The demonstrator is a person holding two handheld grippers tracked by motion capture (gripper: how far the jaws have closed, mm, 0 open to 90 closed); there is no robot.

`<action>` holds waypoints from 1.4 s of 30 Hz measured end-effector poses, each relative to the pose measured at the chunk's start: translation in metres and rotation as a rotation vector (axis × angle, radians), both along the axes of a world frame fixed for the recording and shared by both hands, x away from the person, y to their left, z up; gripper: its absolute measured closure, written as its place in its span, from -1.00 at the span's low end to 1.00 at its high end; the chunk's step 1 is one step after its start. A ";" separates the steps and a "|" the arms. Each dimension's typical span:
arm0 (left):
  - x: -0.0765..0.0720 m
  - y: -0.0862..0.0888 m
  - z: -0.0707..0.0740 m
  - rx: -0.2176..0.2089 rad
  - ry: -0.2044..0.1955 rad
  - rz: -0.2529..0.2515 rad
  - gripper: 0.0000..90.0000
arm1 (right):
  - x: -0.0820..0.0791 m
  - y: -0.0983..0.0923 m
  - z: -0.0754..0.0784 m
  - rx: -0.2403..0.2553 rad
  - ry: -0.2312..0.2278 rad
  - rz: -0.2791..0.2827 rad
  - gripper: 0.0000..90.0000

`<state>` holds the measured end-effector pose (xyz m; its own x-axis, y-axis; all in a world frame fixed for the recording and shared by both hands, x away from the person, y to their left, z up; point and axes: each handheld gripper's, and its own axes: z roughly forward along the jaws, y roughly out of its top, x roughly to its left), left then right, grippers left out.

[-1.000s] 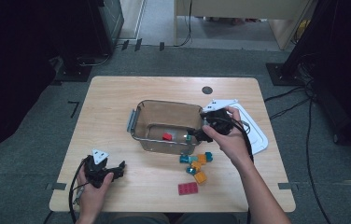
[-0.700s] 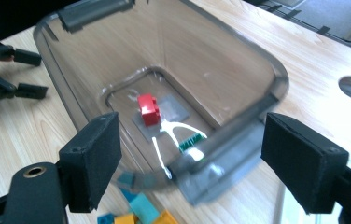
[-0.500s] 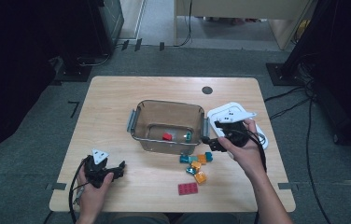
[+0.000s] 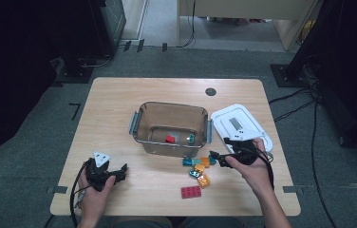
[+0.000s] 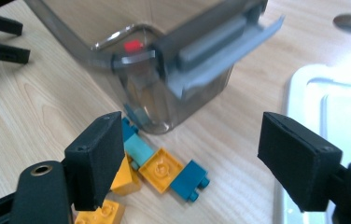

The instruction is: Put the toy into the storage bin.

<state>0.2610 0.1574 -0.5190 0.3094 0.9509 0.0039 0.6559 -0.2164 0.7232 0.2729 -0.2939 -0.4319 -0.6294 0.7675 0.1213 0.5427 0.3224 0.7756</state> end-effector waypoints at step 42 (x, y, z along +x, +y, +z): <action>0.000 0.000 0.000 -0.001 0.000 0.001 -0.81 | -0.007 0.005 -0.076 -0.047 0.128 -0.069 0.45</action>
